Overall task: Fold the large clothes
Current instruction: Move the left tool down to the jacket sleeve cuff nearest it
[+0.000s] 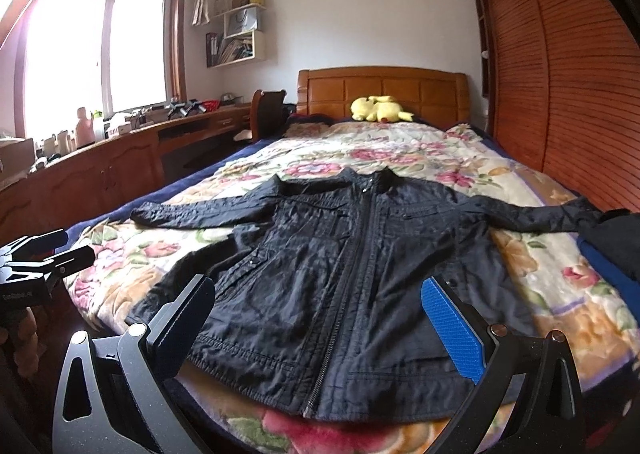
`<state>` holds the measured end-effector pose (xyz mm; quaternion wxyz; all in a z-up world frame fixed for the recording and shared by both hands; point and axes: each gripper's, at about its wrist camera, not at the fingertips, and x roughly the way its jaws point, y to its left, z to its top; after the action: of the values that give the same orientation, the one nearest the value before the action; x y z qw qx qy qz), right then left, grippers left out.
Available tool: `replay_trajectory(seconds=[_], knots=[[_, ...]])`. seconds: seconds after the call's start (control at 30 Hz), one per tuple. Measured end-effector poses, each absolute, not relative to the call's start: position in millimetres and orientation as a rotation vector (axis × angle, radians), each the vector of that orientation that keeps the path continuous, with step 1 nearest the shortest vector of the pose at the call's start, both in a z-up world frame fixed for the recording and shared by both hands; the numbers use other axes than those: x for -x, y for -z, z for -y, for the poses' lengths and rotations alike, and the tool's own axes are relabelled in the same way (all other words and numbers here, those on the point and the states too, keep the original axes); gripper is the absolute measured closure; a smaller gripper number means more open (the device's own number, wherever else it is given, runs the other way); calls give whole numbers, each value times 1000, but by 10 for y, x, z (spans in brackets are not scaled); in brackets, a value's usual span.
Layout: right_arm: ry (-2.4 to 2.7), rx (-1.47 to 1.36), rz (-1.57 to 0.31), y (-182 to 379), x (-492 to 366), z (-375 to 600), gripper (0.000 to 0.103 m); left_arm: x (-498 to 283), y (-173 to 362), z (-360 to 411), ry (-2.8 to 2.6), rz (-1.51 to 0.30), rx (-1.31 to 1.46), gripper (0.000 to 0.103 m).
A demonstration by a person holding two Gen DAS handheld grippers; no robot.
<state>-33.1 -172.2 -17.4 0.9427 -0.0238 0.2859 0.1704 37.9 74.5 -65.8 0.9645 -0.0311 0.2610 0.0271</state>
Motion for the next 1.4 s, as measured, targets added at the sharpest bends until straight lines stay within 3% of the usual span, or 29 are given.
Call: replay_trajectory(seconds=[0.5,0.83,1.07,1.4], knots=[[-424,80,-623,463,-467,1381,0,-917,1226,-1457,-177,-653,86,0],[-511,123,-628,726,-979,992,0,-1472,1296,-2105,-211,-707,131,0],[-600,100,-777,1130,-1245,891,0,-1853,1313,-2587,-183,-728,161,0],[-594,120,-791,1084,-1306,845,0,-2425,1312,-3184,-255,-754,233,4]])
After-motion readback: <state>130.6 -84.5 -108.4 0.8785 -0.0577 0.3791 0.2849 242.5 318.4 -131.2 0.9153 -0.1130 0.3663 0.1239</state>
